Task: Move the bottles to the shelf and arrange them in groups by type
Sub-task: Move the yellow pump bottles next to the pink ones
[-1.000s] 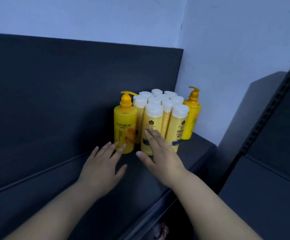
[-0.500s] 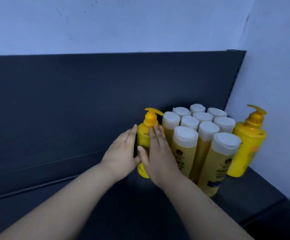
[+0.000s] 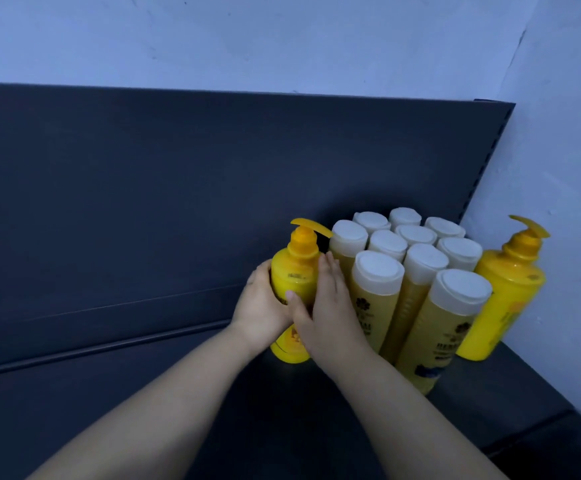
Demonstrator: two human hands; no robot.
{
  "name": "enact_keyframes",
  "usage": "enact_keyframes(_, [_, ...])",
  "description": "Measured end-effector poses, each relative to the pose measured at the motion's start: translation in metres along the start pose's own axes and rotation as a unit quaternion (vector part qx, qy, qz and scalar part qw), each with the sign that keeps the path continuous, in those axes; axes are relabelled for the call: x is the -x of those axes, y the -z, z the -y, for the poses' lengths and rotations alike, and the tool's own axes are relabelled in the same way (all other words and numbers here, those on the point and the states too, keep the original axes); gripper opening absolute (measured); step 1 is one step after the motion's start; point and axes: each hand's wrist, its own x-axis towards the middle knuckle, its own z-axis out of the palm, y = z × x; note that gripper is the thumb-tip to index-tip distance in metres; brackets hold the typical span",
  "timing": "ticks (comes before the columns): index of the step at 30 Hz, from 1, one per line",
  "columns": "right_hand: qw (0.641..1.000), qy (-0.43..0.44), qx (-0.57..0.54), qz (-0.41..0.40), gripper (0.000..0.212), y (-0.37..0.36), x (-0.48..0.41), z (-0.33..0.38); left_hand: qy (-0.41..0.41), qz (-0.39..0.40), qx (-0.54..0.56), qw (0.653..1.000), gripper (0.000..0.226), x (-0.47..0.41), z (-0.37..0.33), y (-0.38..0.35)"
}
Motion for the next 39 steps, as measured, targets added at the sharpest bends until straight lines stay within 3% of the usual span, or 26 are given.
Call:
enact_keyframes(5, [0.996, -0.026, -0.086, 0.014, 0.099, -0.010, 0.003, 0.016, -0.027, -0.006, -0.012, 1.000, 0.085, 0.040, 0.013, 0.024])
enact_keyframes(9, [0.992, -0.008, -0.118, 0.044, 0.106, -0.022, 0.013, 0.027, 0.007, -0.022, 0.002, 1.000, 0.094, 0.063, 0.021, 0.042])
enact_keyframes(13, [0.985, -0.045, -0.158, 0.045, 0.110, -0.027, 0.014, 0.031, 0.033, -0.008, 0.040, 0.999, 0.094, 0.069, 0.023, 0.042])
enact_keyframes(19, [0.971, -0.089, -0.208, 0.077, 0.099, -0.040, 0.016, 0.013, 0.025, -0.048, 0.025, 0.998, 0.091, 0.073, 0.031, 0.030])
enact_keyframes(26, [0.965, -0.057, -0.228, 0.114, 0.096, -0.035, 0.022, 0.018, 0.056, -0.091, 0.025, 0.994, 0.088, 0.095, 0.015, 0.039])
enact_keyframes(29, [0.965, -0.035, -0.219, 0.143, 0.089, -0.033, 0.034, 0.037, 0.063, -0.101, 0.036, 0.992, 0.086, 0.112, 0.021, 0.055])
enact_keyframes(34, [0.963, 0.007, -0.206, 0.175, 0.082, -0.043, 0.063, 0.096, 0.053, -0.130, 0.035, 0.989, 0.064, 0.150, 0.034, 0.104])
enact_keyframes(39, [0.952, 0.054, -0.238, 0.185, 0.089, -0.087, 0.111, 0.190, 0.046, -0.189, 0.020, 0.981, 0.081, 0.221, 0.041, 0.200])
